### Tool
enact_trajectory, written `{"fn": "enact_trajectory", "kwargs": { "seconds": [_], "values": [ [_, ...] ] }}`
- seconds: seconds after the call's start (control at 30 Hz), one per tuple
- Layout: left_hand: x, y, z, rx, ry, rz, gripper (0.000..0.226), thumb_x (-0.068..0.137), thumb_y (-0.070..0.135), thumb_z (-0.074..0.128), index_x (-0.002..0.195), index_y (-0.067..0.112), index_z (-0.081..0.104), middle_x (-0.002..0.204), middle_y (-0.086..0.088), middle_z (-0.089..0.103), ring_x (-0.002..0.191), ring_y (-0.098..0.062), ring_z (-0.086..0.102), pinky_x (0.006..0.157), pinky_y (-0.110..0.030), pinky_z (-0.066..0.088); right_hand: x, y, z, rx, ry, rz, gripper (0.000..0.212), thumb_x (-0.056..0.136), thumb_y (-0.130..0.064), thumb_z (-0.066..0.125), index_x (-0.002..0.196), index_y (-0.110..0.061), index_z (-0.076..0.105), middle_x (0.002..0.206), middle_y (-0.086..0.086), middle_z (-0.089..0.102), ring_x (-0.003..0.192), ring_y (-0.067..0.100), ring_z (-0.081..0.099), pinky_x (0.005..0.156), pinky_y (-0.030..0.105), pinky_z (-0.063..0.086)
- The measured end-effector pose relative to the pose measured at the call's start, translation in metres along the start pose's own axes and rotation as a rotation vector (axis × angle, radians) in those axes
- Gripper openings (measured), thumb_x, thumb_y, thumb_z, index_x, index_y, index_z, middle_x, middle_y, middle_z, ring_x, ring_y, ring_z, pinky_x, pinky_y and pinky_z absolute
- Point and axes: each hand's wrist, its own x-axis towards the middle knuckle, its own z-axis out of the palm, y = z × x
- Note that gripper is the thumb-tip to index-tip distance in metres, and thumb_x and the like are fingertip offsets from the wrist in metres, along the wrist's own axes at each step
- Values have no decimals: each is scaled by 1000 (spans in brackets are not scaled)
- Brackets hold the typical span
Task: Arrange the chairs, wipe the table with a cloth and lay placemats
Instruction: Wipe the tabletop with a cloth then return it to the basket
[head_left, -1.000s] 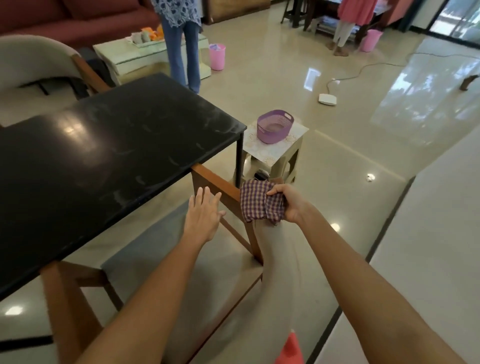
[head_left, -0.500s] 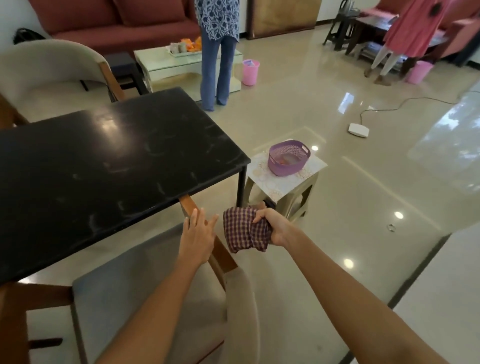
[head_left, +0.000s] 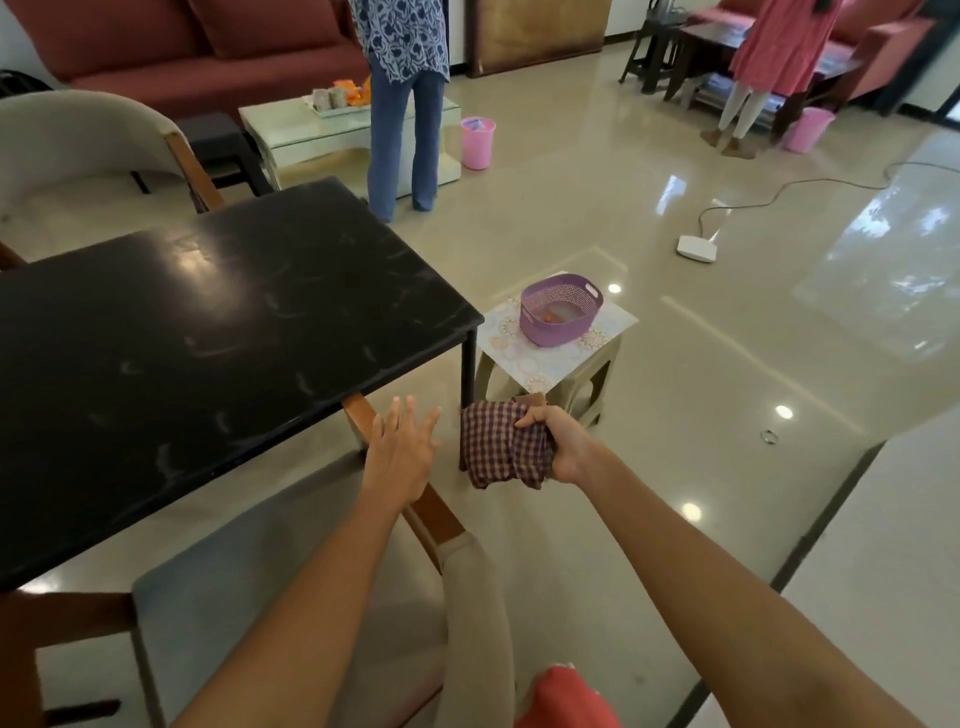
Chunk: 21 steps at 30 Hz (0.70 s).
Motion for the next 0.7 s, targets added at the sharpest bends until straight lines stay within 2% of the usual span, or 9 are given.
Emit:
{"fn": "enact_trajectory", "kwargs": {
  "seconds": [0.2, 0.33, 0.47, 0.57, 0.7],
  "values": [
    [25, 24, -5, 13, 22, -37, 51, 101, 38, 33, 149, 26, 19, 156, -14, 17, 145, -30, 12, 117, -46, 17, 16, -26, -22, -25, 12, -4, 31, 79, -8, 57, 110, -7, 60, 107, 12, 65, 96, 28, 60, 69, 36, 50],
    [51, 50, -1, 19, 32, -91, 51, 100, 38, 35, 148, 26, 22, 155, -15, 20, 144, -31, 15, 116, -47, 18, 38, -56, -49, -51, 10, 14, 28, 78, -8, 59, 106, -9, 58, 107, 12, 63, 96, 28, 59, 75, 39, 51],
    [101, 95, 0, -5, 50, -159, 51, 100, 36, 38, 147, 25, 25, 154, -15, 20, 145, -31, 13, 117, -47, 19, 69, -103, -90, -109, -27, 5, 32, 75, -8, 60, 107, -8, 58, 109, 13, 63, 98, 30, 60, 71, 39, 51],
    [143, 139, -1, -32, 63, -201, 49, 98, 32, 43, 145, 22, 31, 154, -16, 21, 144, -33, 12, 116, -46, 20, 85, -136, -124, -107, -38, -2, 27, 78, -6, 58, 105, -9, 58, 104, 11, 63, 93, 28, 60, 64, 38, 49],
    [192, 191, -8, -88, 77, -218, 49, 99, 32, 43, 146, 24, 29, 155, -16, 17, 145, -31, 7, 117, -45, 15, 110, -179, -165, -124, -90, -16, 23, 79, -5, 55, 102, -8, 59, 101, 12, 64, 88, 28, 60, 64, 36, 49]
  ]
}}
